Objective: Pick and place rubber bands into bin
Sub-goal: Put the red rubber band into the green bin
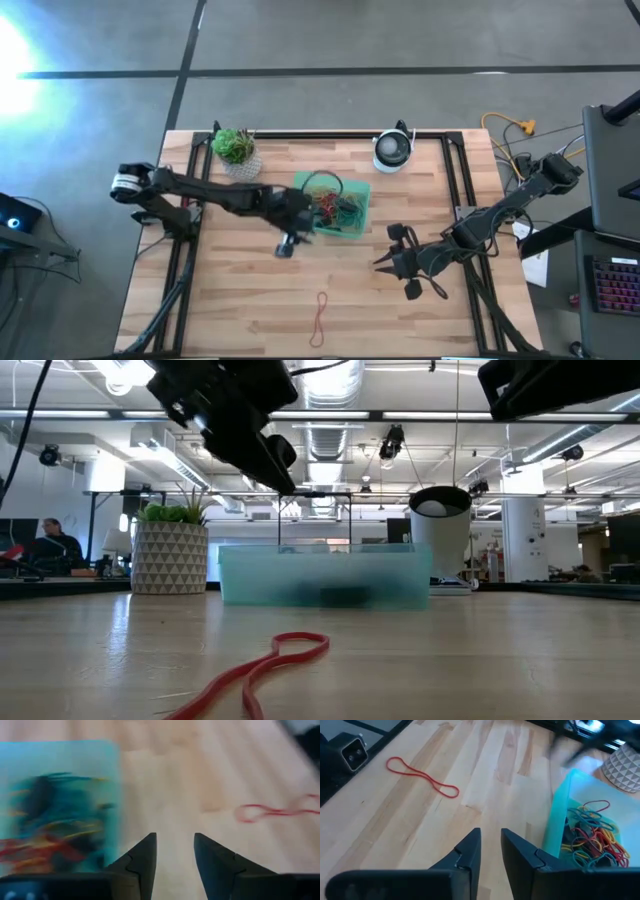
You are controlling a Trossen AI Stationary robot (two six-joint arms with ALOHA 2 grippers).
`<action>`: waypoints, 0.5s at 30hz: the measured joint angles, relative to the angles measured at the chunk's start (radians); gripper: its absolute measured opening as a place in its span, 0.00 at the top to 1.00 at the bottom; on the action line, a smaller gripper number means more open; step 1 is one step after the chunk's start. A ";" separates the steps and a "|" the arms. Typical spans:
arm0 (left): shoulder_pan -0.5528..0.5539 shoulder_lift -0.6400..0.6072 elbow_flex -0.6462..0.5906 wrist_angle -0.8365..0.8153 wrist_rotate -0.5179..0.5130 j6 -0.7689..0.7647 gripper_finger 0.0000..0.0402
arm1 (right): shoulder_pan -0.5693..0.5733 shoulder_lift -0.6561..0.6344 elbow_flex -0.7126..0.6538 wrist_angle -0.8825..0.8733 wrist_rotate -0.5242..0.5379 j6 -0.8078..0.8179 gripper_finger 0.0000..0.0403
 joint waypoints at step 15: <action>-0.308 0.250 0.007 0.241 0.005 0.011 0.71 | -0.002 0.000 -0.029 0.033 0.060 -0.011 0.84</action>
